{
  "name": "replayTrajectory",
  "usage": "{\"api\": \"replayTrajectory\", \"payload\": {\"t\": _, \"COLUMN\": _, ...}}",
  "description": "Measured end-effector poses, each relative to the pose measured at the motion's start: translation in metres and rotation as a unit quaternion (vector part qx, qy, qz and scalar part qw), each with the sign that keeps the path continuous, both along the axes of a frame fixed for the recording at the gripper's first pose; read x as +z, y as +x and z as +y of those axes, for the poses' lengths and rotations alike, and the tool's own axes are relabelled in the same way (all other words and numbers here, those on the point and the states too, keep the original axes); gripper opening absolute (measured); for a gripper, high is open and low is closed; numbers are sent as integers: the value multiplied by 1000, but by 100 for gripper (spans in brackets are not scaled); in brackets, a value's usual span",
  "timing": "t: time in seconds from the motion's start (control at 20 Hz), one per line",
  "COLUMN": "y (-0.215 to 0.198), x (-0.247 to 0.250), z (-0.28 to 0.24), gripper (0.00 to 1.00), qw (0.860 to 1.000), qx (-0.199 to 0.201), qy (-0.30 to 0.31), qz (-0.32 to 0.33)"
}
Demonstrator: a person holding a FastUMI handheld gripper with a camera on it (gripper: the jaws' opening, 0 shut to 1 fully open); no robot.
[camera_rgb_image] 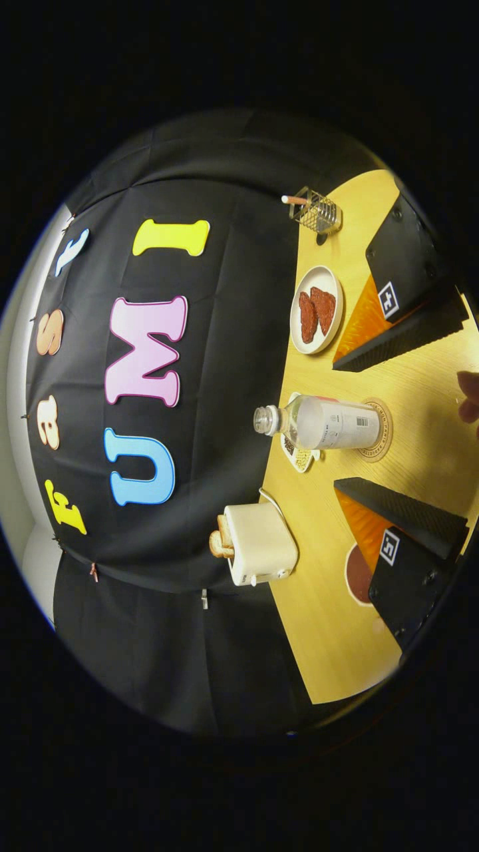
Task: Take the bottle from table, then pour the juice into the cup, finally place the bottle on the coaster
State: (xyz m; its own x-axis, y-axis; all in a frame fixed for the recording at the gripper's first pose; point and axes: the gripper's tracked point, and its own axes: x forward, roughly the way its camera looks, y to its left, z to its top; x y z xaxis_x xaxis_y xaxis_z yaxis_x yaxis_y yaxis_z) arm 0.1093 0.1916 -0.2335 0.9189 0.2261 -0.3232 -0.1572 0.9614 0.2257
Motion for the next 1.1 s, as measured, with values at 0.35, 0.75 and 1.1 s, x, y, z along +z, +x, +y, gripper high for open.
{"api": "replayTrajectory", "payload": {"t": 0.35, "y": -45, "x": 88, "z": -25, "gripper": 98, "qw": 999, "qx": -23, "qy": -8, "qz": -39}}
{"api": "replayTrajectory", "payload": {"t": 0.75, "y": -78, "x": 200, "z": -79, "gripper": 97, "qw": 988, "qx": -74, "qy": -75, "qz": -110}}
{"api": "replayTrajectory", "payload": {"t": 1.1, "y": -118, "x": 222, "z": -94, "gripper": 97, "qw": 985, "qx": -118, "qy": -83, "qz": -90}}
